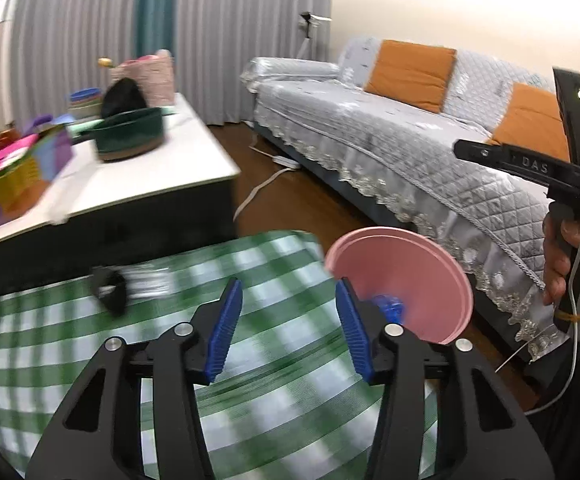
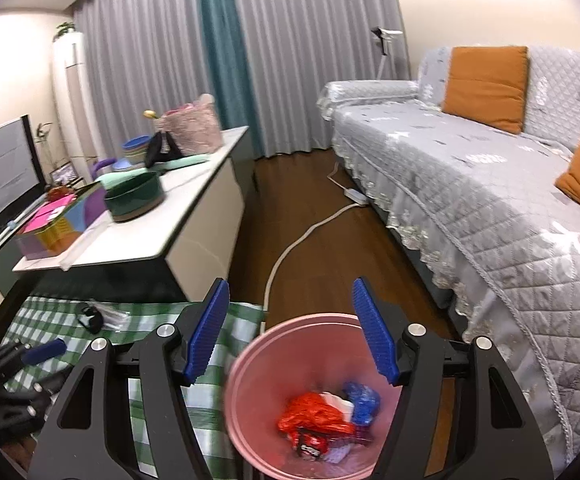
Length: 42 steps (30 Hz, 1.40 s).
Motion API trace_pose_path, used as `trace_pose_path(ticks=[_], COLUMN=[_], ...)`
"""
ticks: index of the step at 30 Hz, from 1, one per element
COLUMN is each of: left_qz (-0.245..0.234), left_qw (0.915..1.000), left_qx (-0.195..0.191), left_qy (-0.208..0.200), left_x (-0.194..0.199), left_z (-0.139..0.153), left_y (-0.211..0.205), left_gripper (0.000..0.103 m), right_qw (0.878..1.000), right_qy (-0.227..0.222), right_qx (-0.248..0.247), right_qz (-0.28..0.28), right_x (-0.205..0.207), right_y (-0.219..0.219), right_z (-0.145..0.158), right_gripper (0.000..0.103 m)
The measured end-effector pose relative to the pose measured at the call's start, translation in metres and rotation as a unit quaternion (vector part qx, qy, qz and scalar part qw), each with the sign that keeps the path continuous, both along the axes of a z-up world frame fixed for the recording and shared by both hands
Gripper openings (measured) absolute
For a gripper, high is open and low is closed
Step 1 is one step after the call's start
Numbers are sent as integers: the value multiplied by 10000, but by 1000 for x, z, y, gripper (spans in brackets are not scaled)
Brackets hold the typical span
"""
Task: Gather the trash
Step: 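Move both open tools back over the black roll and clear plastic tube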
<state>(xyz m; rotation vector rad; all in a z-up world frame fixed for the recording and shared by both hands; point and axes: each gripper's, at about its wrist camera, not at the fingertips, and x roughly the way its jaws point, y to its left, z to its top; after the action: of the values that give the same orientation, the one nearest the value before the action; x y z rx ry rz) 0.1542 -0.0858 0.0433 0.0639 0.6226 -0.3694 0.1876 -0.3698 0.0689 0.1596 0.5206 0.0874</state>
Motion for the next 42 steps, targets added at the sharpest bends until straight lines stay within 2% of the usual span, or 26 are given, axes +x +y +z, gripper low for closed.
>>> trace_pose_path(ticks=[4, 8, 11, 14, 17, 20, 27, 37, 42], left_qz=[251, 582, 901, 1192, 1225, 1212, 1291, 1240, 1300], left_qw=[9994, 9971, 9950, 9927, 9924, 9925, 9916, 9921, 9911], left_qx=[162, 274, 229, 22, -5, 82, -22, -176, -249], left_qy=[-155, -396, -354, -175, -150, -171, -113, -47, 133], left_x=[-3, -3, -1, 6, 17, 21, 41, 74, 91], left_z=[16, 24, 8, -10, -20, -29, -42, -52, -59], left_y=[44, 81, 106, 121, 127, 128, 138, 138, 137], left_gripper=[45, 45, 45, 45, 45, 45, 45, 45, 45], right_qw=[9996, 9986, 9978, 9965, 9946, 9930, 9887, 9808, 9769], right_qy=[-155, -274, -268, -169, -43, 68, 250, 543, 649], right_qx=[-53, -40, 86, 239, 386, 333, 191, 107, 162], right_qz=[223, 442, 603, 786, 958, 1128, 1463, 1868, 2030], right_x=[-5, -9, -8, -3, 4, 12, 33, 51, 63], right_y=[20, 40, 51, 62, 74, 93, 127, 159, 172], right_z=[6, 9, 6, -2, -11, -20, -36, -61, -69], right_gripper=[62, 54, 44, 37, 31, 29, 29, 29, 29])
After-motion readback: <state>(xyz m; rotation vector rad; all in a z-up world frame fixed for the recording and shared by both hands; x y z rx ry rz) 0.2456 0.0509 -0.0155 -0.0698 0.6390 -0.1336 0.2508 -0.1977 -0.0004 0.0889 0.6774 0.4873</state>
